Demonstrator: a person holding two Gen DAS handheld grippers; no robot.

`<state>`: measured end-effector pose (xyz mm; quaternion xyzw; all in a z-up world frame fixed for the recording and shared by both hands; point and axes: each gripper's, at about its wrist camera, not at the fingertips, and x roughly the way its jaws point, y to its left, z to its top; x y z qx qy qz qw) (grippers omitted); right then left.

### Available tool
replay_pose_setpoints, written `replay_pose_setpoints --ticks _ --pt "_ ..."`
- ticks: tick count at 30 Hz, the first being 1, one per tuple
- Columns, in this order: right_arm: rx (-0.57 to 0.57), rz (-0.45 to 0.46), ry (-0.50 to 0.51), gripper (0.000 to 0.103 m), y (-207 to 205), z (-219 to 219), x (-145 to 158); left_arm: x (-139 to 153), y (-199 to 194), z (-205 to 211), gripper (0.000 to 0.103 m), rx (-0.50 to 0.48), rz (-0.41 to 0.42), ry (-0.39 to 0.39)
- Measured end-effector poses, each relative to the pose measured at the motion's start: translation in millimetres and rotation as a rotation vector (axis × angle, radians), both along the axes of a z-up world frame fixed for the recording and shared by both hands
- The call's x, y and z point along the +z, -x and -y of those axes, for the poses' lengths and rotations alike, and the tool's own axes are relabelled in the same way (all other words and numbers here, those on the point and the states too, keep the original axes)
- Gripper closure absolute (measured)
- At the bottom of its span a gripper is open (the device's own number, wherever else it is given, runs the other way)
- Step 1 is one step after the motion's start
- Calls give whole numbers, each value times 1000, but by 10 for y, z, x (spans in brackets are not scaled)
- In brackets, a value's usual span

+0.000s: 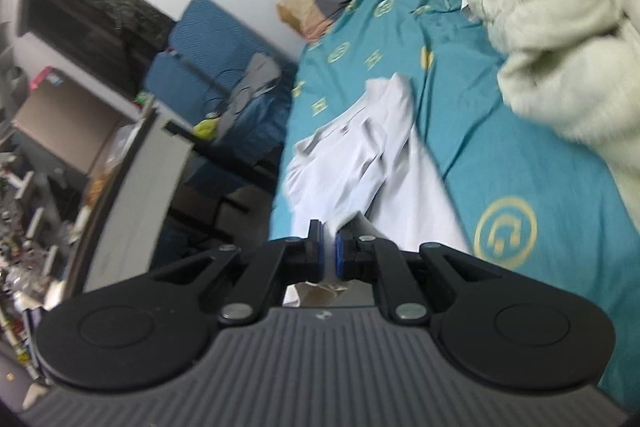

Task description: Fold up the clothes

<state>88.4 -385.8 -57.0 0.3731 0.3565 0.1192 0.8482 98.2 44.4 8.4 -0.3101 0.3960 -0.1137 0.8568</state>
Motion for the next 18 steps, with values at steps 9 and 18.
replay_pose_setpoints --ticks 9,18 --pt "3 -144 98 94 -1249 -61 -853 -929 -1210 205 101 -22 -65 -176" --pt "52 -178 256 92 -1481 -254 -1148 -1306 -1402 374 89 -73 -82 -282"
